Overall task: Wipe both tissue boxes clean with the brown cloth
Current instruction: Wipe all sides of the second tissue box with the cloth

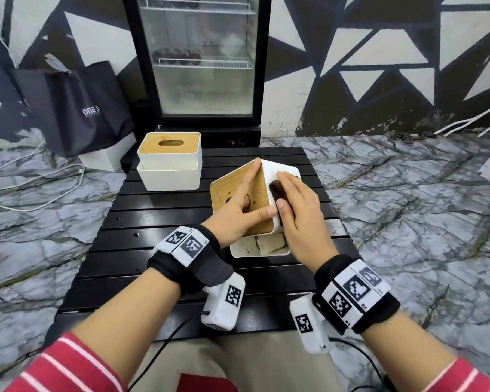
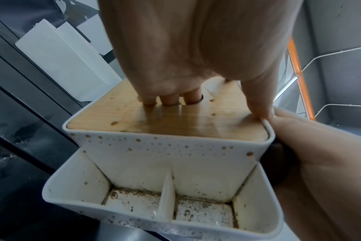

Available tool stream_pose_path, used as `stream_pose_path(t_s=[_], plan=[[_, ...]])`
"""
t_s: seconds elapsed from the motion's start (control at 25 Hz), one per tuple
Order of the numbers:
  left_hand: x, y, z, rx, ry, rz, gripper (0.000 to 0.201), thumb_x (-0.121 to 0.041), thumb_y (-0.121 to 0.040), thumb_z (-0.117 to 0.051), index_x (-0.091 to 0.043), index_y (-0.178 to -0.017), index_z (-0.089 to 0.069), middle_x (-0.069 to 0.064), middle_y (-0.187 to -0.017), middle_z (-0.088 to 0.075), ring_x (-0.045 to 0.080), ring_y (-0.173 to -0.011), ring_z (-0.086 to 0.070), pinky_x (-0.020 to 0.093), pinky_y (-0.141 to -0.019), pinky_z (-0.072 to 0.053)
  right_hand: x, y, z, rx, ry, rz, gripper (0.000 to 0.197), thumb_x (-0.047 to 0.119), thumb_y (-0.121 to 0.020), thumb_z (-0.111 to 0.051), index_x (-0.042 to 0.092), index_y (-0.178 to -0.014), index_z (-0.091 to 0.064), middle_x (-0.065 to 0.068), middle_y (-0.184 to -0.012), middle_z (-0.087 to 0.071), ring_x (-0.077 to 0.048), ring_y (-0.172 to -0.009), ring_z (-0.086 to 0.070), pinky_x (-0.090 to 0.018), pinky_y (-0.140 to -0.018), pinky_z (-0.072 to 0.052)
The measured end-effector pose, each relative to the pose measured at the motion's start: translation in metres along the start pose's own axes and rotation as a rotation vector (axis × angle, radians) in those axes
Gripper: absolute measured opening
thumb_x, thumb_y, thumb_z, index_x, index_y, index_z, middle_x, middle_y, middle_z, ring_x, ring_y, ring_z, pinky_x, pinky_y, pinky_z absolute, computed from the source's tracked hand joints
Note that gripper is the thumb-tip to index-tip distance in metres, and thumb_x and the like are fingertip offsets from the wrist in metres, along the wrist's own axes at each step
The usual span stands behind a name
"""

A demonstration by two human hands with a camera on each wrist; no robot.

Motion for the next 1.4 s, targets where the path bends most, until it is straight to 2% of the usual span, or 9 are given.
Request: stream_pose_path(t_s=[0.16,0.36,0.56,0.72,0.8,0.92,1.0,1.08,1.4], plan=[[-0.003,-0.001,-0.001,0.006,-0.055,-0.016,0.080,-0.035,-0.079,-0.066,-0.073,-0.124,-0.013,0.005,-0.143,-0.044,0.012,-0.119,-0.050,0.033,-0.108,-0.037,0.003,-0.012,0.001,0.029,-0.009,0.017,0.049,0.024,-0.090,-0.031,0.016,-0.139,-0.035,-0.004,-0.143,-0.037,-0.015,-0.128,-0.029,-0.010,-0.103,-0.010],[-0.003,0.000,-0.004,0.028,-0.015,-0.023,0.081,-0.020,-0.085,-0.064,-0.066,-0.126,-0.011,0.009,-0.144,-0.043,0.004,-0.110,-0.050,0.017,-0.093,-0.042,0.003,-0.017,0.005,0.061,-0.010,-0.017,0.045,0.015,-0.095,-0.036,0.018,-0.140,-0.032,-0.002,-0.145,-0.033,-0.018,-0.133,-0.026,-0.014,-0.104,-0.010],[-0.006,-0.001,-0.004,0.023,-0.040,-0.022,0.081,-0.012,-0.089,-0.061,-0.063,-0.127,-0.010,0.022,-0.136,-0.045,0.021,-0.097,-0.056,0.010,-0.078,-0.043,0.000,-0.032,0.004,0.050,0.026,0.037,0.050,0.023,-0.089,-0.030,0.016,-0.139,-0.034,-0.004,-0.144,-0.036,-0.018,-0.132,-0.029,-0.017,-0.106,-0.011],[-0.006,0.001,-0.005,0.035,0.000,-0.018,0.082,-0.009,-0.090,-0.059,-0.066,-0.125,-0.013,0.009,-0.132,-0.049,0.000,-0.090,-0.057,0.014,-0.078,-0.046,-0.003,-0.028,0.004,0.015,0.037,0.001,0.050,0.024,-0.088,-0.030,0.015,-0.138,-0.035,-0.004,-0.143,-0.037,-0.020,-0.132,-0.029,-0.019,-0.106,-0.012],[-0.008,-0.001,-0.005,0.020,-0.036,-0.019,0.082,-0.012,-0.089,-0.061,-0.068,-0.124,-0.012,0.015,-0.139,-0.045,0.014,-0.094,-0.059,0.012,-0.078,-0.045,0.005,-0.030,0.005,0.007,0.038,0.037,0.049,0.021,-0.088,-0.031,0.013,-0.137,-0.036,-0.005,-0.142,-0.038,-0.019,-0.131,-0.030,-0.020,-0.106,-0.013],[-0.010,-0.004,-0.005,0.014,-0.065,-0.014,0.082,-0.015,-0.088,-0.063,-0.066,-0.125,-0.011,0.020,-0.142,-0.040,0.035,-0.119,-0.046,0.009,-0.080,-0.043,0.007,-0.042,0.008,0.008,0.039,0.075,0.048,0.019,-0.088,-0.032,0.012,-0.135,-0.039,-0.006,-0.139,-0.042,-0.018,-0.129,-0.034,-0.022,-0.106,-0.015],[-0.011,-0.001,-0.006,0.019,-0.030,-0.003,0.083,-0.010,-0.089,-0.061,-0.059,-0.131,-0.010,0.013,-0.130,-0.049,0.013,-0.103,-0.060,0.008,-0.075,-0.044,-0.001,-0.048,0.010,0.028,0.029,0.040,0.048,0.021,-0.088,-0.032,0.013,-0.135,-0.039,-0.004,-0.137,-0.044,-0.017,-0.127,-0.036,-0.026,-0.106,-0.019],[-0.010,0.000,-0.003,0.002,0.004,0.008,0.081,-0.004,-0.090,-0.057,-0.053,-0.134,-0.009,0.003,-0.113,-0.052,-0.006,-0.083,-0.059,0.010,-0.073,-0.045,-0.010,-0.049,0.009,0.049,0.024,0.010,0.046,0.019,-0.089,-0.034,0.013,-0.134,-0.039,-0.003,-0.136,-0.045,-0.017,-0.126,-0.037,-0.029,-0.107,-0.021],[-0.010,0.002,0.009,-0.081,0.048,0.046,0.082,-0.003,-0.091,-0.054,-0.053,-0.132,-0.004,0.008,-0.097,-0.061,0.011,-0.085,-0.060,0.013,-0.075,-0.050,-0.032,-0.013,0.002,0.083,0.040,-0.059,0.051,0.026,-0.086,-0.031,0.016,-0.136,-0.038,-0.001,-0.141,-0.038,-0.019,-0.128,-0.033,-0.021,-0.103,-0.017]])
Point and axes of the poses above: each hand's wrist, its own y-axis away from the middle knuckle, its own z-axis out of the back of the hand, x = y × z, the point moved 3 cm from there along -y, towards the middle knuckle
